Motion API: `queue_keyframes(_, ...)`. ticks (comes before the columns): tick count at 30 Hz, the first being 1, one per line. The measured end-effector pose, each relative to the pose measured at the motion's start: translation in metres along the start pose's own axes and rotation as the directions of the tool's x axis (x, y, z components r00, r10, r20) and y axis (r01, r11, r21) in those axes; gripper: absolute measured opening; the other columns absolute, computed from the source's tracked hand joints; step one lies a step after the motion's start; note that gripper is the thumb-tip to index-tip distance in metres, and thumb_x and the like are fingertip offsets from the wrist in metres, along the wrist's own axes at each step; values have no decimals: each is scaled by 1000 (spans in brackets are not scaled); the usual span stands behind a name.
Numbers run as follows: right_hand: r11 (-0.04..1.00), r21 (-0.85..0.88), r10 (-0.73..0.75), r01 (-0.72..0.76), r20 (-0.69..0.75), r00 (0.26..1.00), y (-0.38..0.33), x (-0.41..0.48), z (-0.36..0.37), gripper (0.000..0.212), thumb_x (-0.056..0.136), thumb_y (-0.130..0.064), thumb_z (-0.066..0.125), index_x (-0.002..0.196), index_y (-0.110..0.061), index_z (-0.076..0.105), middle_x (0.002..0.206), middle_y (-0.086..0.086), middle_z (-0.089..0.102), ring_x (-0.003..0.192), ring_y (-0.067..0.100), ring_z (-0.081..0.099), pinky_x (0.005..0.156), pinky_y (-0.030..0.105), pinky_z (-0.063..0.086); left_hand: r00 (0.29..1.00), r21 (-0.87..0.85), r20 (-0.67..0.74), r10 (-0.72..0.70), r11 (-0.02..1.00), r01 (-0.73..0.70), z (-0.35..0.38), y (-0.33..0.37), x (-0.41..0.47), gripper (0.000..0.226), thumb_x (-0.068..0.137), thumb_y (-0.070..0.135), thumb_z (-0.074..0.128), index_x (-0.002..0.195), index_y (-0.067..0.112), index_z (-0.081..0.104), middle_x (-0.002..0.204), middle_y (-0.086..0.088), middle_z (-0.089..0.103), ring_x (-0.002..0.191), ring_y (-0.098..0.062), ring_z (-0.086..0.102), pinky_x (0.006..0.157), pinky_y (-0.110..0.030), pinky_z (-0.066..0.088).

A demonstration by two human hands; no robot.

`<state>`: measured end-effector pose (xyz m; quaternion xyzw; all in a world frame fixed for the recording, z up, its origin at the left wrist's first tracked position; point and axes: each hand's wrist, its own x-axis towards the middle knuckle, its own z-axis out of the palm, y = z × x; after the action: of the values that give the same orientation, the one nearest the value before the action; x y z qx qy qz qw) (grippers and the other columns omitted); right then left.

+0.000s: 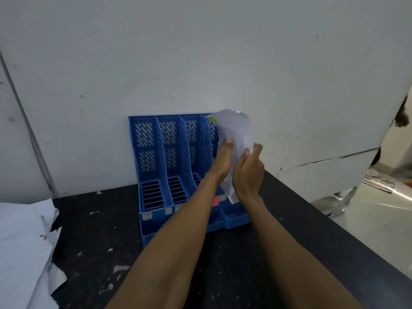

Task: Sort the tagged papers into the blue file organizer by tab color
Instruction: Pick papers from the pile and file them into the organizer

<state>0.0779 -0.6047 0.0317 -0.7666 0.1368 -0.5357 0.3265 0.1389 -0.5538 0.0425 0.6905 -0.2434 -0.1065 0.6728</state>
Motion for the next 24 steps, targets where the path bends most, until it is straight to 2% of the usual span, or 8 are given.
queue_keyframes(3, 994, 109, 8, -13, 39, 999, -1, 4, 11, 25, 105, -26, 29, 118, -8, 38, 85, 8, 61, 66, 17, 57, 50, 22, 36, 1000, -25, 11, 11, 1000, -11, -4, -1, 4, 79, 87, 78, 20, 153, 36, 13, 161, 7, 11, 147, -15, 16, 119, -51, 17)
queue_keyframes(7, 983, 159, 57, -88, 188, 980, 6, 0, 21, 32, 102, -37, 31, 121, -11, 37, 107, 5, 56, 80, 15, 60, 51, 13, 39, 998, -45, 42, -43, 998, 45, -9, -14, 13, 98, 72, 91, 27, 151, 33, 26, 159, 4, 23, 144, -13, 26, 119, -46, 21)
queue_keyframes(11, 981, 190, 22, -42, 105, 994, 6, -2, 25, 24, 101, -33, 33, 113, -12, 34, 88, 14, 58, 67, 17, 57, 46, 14, 38, 997, -60, 68, -41, 997, 45, -11, -8, 11, 83, 85, 81, 25, 152, 31, 23, 159, 2, 20, 144, -17, 25, 118, -49, 23)
queue_keyframes(13, 980, 188, 42, -62, 109, 993, 5, 0, 29, 19, 102, -33, 32, 111, -17, 33, 92, 13, 59, 69, 18, 59, 48, 16, 38, 997, -53, 73, -40, 998, 44, -12, -8, 14, 91, 77, 88, 26, 151, 35, 24, 160, 1, 21, 144, -19, 26, 118, -49, 23)
queue_keyframes(15, 976, 143, 132, -162, 196, 972, 7, -1, 31, 27, 101, -36, 34, 124, -20, 35, 107, 6, 59, 79, 16, 61, 55, 20, 45, 997, -38, 68, -46, 998, 49, -11, -12, 16, 102, 67, 96, 26, 151, 37, 22, 160, 2, 19, 145, -18, 25, 118, -49, 22)
queue_keyframes(18, 956, -189, 275, -222, 332, 902, 23, -8, 37, 35, 95, -20, 49, 126, -9, 38, 109, 13, 59, 84, 28, 60, 64, 33, 47, 996, -33, 62, -69, 997, 71, -12, -16, 15, 110, 63, 95, 28, 153, 35, 15, 161, -3, 16, 145, -24, 23, 117, -51, 23)
queue_keyframes(20, 928, -300, 315, -222, 308, 898, 27, -13, 38, 32, 94, -20, 49, 121, -6, 39, 105, 17, 61, 80, 34, 61, 61, 36, 48, 996, -41, 60, -71, 996, 74, -13, -14, 13, 117, 56, 98, 32, 153, 36, 12, 161, -4, 17, 144, -27, 26, 116, -53, 26)
queue_keyframes(24, 919, -334, 281, -207, 191, 940, 18, -16, 32, 34, 98, -26, 40, 124, -4, 38, 106, 20, 64, 87, 42, 64, 68, 43, 49, 995, -42, 72, -66, 997, 69, -16, -14, 11, 116, 54, 100, 33, 152, 40, 11, 160, -3, 19, 143, -27, 28, 114, -54, 29)
